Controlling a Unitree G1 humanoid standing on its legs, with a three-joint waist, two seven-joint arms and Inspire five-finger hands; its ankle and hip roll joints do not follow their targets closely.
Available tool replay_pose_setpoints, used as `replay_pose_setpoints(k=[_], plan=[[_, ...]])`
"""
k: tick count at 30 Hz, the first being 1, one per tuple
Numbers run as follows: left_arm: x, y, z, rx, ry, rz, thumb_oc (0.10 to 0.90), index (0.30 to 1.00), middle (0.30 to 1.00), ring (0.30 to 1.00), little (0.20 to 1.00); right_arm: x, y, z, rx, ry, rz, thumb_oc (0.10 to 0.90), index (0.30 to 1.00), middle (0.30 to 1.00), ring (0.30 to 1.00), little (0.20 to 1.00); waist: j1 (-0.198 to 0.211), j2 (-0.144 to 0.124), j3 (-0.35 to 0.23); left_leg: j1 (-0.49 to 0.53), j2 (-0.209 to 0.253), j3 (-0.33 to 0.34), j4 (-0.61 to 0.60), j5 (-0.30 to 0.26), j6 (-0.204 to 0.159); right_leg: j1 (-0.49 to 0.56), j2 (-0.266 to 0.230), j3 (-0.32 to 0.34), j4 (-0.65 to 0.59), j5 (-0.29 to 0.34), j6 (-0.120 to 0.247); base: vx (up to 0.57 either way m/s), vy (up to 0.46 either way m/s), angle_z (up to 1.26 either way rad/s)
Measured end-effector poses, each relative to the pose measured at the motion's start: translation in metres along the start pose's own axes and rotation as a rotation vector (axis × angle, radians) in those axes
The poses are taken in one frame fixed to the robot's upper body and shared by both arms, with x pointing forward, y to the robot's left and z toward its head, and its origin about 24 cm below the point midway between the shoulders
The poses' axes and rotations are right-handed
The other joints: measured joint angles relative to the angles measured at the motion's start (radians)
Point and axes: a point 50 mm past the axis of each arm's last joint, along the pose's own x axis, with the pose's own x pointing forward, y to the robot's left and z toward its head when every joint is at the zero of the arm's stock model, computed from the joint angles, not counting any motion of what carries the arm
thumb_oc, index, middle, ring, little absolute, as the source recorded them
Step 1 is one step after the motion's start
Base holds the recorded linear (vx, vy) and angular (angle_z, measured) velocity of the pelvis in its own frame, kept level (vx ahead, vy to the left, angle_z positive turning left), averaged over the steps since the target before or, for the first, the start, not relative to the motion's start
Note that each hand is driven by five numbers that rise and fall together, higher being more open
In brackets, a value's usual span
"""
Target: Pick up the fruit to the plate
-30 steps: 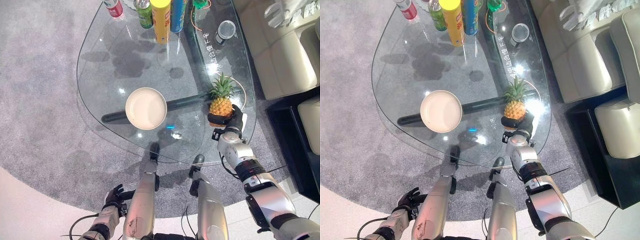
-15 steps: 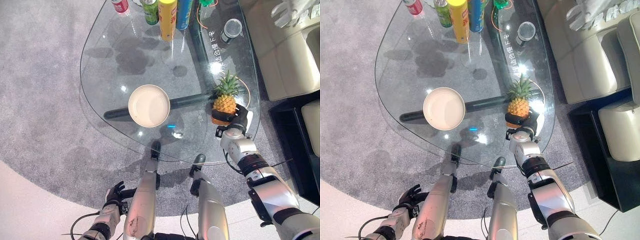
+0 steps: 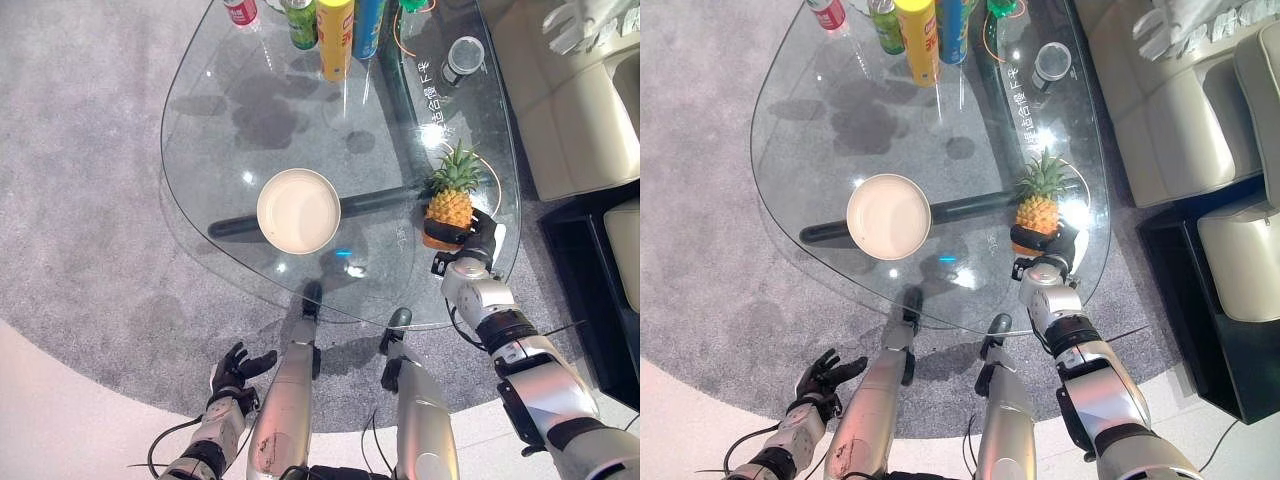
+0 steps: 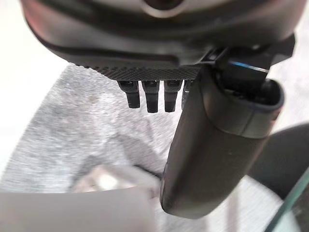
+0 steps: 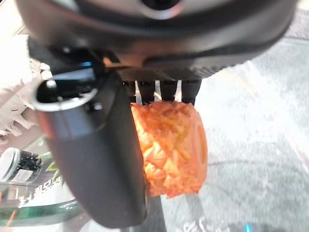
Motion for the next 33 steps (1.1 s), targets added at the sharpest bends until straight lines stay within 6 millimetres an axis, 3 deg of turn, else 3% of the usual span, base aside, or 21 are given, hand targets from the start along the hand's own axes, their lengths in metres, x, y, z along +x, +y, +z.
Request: replay_pose_setpoints(k=[6, 14, 22, 27, 33], plan=[[0.0, -0.007, 0.027, -0.247, -0.111, -0.006, 0.8, 0.9, 0.9, 0.9, 0.9, -0.021, 0.009, -0.016, 0.049, -0.007, 0.121, 0.1, 0.3, 0.3, 0.3, 0.2, -0.008, 0.003, 0.002, 0.038, 0.001, 0.002, -0.007, 0.001, 0.002, 0.031, -0.001, 0.003, 0.004, -0.001, 0.001, 0.0, 0.0, 0.0], [-0.006, -0.021, 0.049, -0.414, -0.203, -0.101, 0.8, 0.9, 0.9, 0.9, 0.9, -0.05, 0.018, 0.0, 0.038, -0.183, 0.344, 0.1, 0.3, 0.3, 0.3, 0.2, -0.034, 0.003, 0.002, 0.069, 0.003, 0.013, -0.018, 0.004, 0.004, 0.047, 0.0, 0.01, 0.016, -0.006, -0.001, 0.0, -0.008, -0.02], [-0.027, -0.052, 0.079, -0.573, -0.292, -0.455, 0.8, 0.9, 0.9, 0.9, 0.9, -0.069, 0.025, 0.01, -0.059, -0.312, 0.598, 0.1, 0.3, 0.3, 0.3, 0.2, -0.034, 0.003, 0.002, 0.073, 0.003, 0.014, -0.017, 0.005, 0.005, 0.051, 0.0, 0.009, 0.017, -0.007, -0.001, 0.0, -0.012, 0.0], [-0.045, -0.077, 0.085, -0.532, -0.228, -0.695, 0.8, 0.9, 0.9, 0.9, 0.9, -0.078, 0.027, 0.014, -0.187, -0.381, 0.742, 0.1, 0.3, 0.3, 0.3, 0.2, -0.033, 0.002, 0.002, 0.083, 0.002, 0.018, -0.018, 0.006, 0.007, 0.061, -0.002, 0.009, 0.018, -0.009, 0.001, 0.01, 0.0, 0.0], [-0.062, -0.09, 0.102, -0.515, -0.256, -0.842, 0.8, 0.9, 0.9, 0.9, 0.9, -0.083, 0.025, 0.014, -0.328, -0.422, 0.85, 0.1, 0.3, 0.3, 0.3, 0.2, -0.036, 0.002, 0.002, 0.084, 0.002, 0.018, -0.017, 0.006, 0.007, 0.059, -0.002, 0.01, 0.027, -0.013, 0.0, 0.01, -0.006, 0.0]])
